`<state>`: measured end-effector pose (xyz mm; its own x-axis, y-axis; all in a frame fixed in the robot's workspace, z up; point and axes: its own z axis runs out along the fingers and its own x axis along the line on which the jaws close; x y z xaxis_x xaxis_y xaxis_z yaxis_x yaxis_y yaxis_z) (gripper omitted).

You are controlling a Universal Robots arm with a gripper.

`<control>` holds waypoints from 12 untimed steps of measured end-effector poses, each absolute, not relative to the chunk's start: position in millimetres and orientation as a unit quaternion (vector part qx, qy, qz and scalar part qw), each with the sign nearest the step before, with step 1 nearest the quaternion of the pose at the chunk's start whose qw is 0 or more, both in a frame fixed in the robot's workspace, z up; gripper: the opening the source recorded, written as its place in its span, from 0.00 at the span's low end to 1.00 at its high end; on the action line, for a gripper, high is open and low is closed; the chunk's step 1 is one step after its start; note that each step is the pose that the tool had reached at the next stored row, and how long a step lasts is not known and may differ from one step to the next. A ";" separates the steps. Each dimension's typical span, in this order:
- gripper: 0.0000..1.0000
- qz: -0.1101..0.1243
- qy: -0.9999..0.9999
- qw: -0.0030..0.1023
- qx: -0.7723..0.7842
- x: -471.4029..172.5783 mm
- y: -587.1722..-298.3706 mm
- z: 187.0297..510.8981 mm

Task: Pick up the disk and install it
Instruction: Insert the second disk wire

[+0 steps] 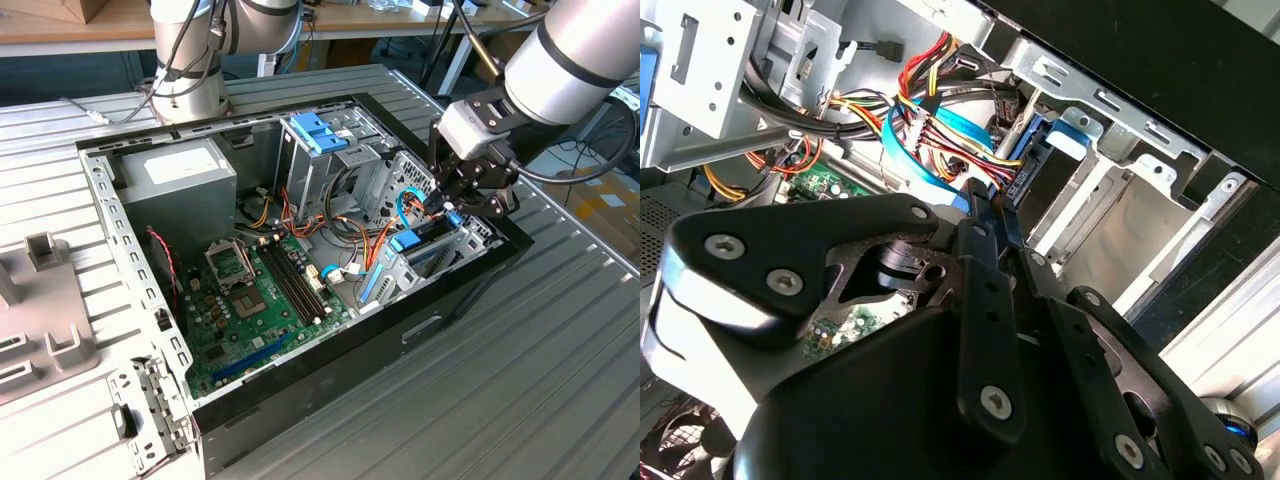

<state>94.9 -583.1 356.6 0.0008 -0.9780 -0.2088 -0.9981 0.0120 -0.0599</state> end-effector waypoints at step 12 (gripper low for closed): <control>0.16 0.053 0.705 0.096 -0.701 92.9 -586.9 353.5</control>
<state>92.9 -586.9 353.5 0.0007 -0.9780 -0.2087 -0.9981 0.0120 -0.0599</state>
